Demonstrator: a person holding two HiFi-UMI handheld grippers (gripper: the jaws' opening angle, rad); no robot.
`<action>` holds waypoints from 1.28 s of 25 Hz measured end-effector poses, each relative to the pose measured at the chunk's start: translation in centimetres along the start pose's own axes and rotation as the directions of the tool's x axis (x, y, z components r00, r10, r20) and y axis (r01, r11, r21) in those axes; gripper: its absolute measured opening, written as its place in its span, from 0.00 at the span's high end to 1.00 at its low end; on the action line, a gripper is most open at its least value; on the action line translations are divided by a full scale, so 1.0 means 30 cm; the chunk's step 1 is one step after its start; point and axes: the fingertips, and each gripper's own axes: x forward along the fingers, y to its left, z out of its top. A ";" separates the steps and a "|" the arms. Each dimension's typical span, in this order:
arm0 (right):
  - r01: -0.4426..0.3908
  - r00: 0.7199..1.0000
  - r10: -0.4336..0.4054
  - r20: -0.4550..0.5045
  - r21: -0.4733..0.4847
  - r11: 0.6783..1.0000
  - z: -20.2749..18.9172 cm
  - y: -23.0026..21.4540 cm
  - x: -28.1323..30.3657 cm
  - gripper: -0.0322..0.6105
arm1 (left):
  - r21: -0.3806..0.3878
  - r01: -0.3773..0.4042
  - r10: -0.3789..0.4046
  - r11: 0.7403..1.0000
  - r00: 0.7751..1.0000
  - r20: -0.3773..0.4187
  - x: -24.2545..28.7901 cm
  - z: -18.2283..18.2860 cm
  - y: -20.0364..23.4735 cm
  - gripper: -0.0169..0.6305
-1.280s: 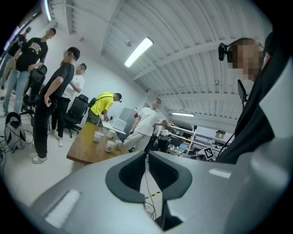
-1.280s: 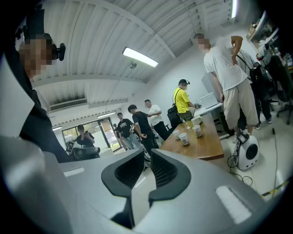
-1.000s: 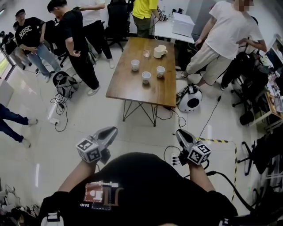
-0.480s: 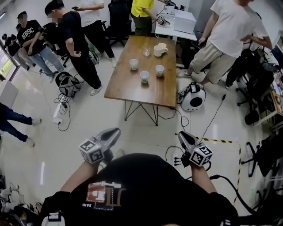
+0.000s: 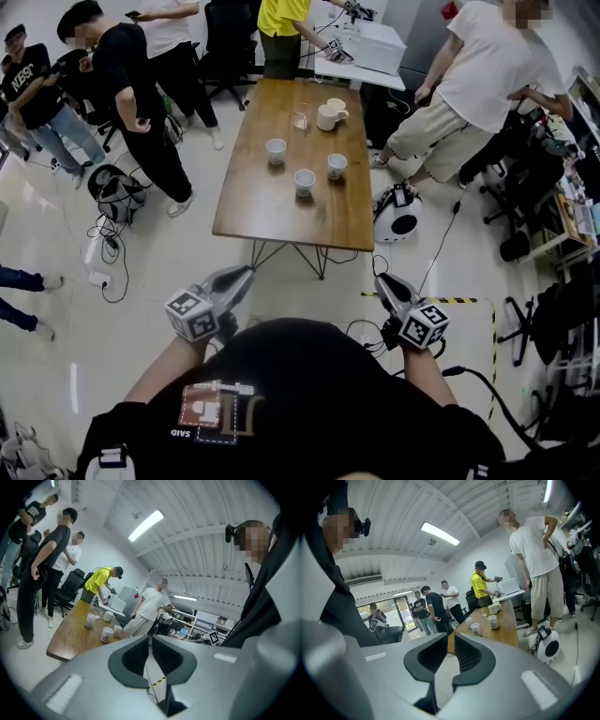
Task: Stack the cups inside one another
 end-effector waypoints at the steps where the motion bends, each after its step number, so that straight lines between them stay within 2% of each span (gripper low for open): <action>1: 0.012 1.000 -0.012 0.005 -0.002 1.000 0.024 0.006 0.038 0.86 | 0.004 0.021 -0.021 1.000 1.000 -0.003 0.015 0.032 0.039 0.94; 3: 0.034 0.999 -0.034 0.015 -0.006 0.999 0.068 0.009 0.123 0.86 | 0.022 0.051 -0.051 0.998 0.999 -0.014 0.033 0.099 0.121 0.94; 6: 0.066 0.998 -0.066 0.021 -0.005 0.998 0.119 -0.002 0.262 0.86 | 0.025 0.054 -0.053 0.998 0.998 -0.025 0.043 0.192 0.273 0.94; 11: 0.058 0.997 -0.060 -0.045 -0.037 0.998 0.141 -0.021 0.441 0.83 | 0.029 0.033 -0.033 0.999 0.999 -0.021 0.064 0.282 0.444 0.94; 16: 0.053 0.993 -0.063 -0.101 -0.096 0.994 0.177 -0.183 0.559 0.79 | -0.017 -0.030 0.030 0.999 0.999 -0.019 0.123 0.276 0.520 0.94; 20: 0.000 0.984 -0.038 -0.177 -0.207 0.978 0.202 -0.366 0.680 0.74 | 0.015 -0.091 0.091 0.996 0.996 -0.016 0.222 0.282 0.541 0.94; 23: -0.058 0.968 -0.015 -0.250 -0.280 0.958 0.210 -0.518 0.768 0.72 | 0.014 -0.166 0.166 0.986 0.986 0.007 0.303 0.307 0.529 0.94; 29: -0.189 0.917 0.014 -0.398 -0.405 0.895 0.216 -0.741 0.985 0.69 | -0.032 -0.273 0.274 0.961 0.961 0.033 0.435 0.333 0.524 0.94; 32: -0.240 0.886 -0.014 -0.463 -0.484 0.842 0.185 -0.796 1.070 0.68 | -0.038 -0.296 0.297 0.954 0.955 0.012 0.482 0.332 0.515 0.94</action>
